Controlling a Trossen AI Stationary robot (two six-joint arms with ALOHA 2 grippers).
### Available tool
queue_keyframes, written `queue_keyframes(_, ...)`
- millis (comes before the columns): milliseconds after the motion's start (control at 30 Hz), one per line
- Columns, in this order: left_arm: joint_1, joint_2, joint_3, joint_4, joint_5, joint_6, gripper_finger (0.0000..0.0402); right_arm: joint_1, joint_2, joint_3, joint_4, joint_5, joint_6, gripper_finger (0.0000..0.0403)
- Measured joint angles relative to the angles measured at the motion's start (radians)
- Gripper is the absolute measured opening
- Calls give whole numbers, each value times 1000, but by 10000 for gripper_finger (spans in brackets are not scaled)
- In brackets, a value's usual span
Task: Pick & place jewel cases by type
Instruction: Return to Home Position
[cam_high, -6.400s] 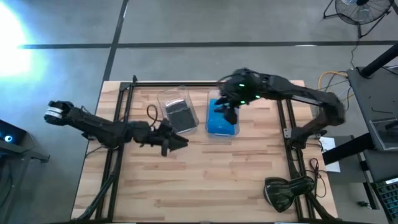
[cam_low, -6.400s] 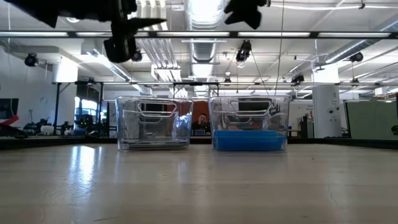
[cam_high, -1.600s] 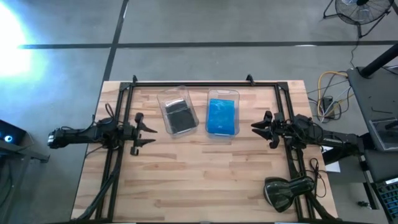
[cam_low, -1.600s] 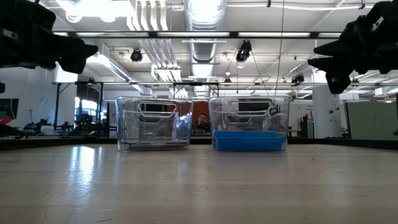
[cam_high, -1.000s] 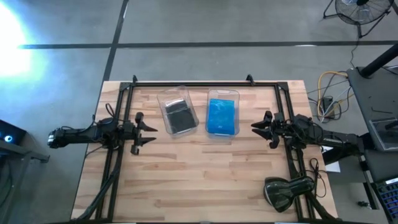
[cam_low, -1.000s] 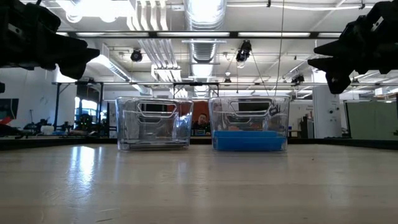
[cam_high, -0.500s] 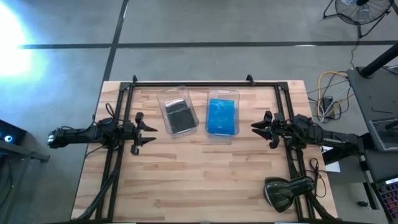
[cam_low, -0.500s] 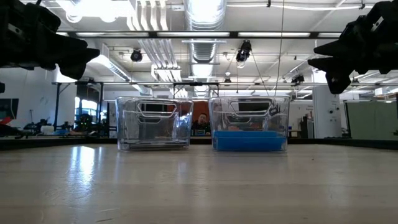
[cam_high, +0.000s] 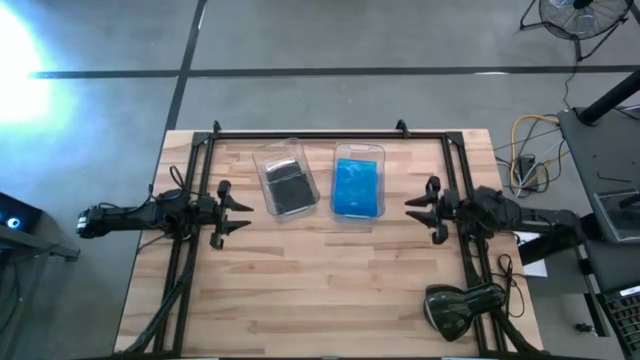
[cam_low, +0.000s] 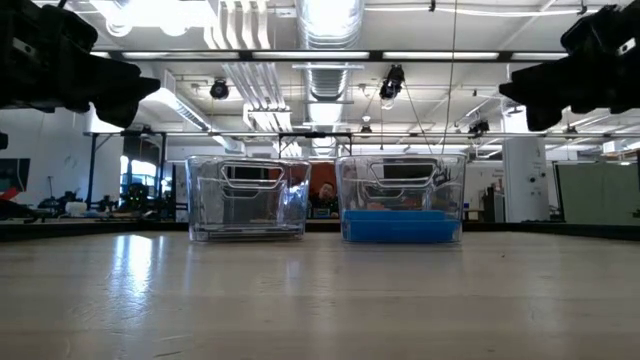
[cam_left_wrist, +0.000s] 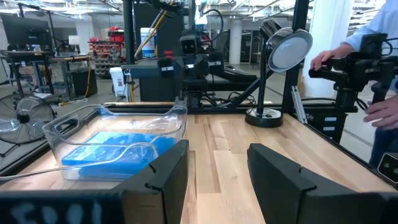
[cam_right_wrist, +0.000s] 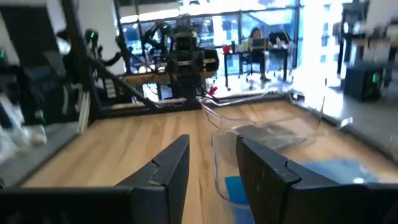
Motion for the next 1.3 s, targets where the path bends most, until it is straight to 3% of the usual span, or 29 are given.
queue_keyframes(133,0,0,0,0,0,0,147,97,0,0,4,73,-127,129)
queue_keyframes(233,0,0,0,0,0,0,147,123,0,0,8,74,-133,133)
queue_keyframes(400,0,0,0,0,0,0,147,124,0,0,-4,75,-53,134)
queue_keyframes(1300,0,0,0,-1,-2,0,147,124,3,0,-6,74,-50,132)
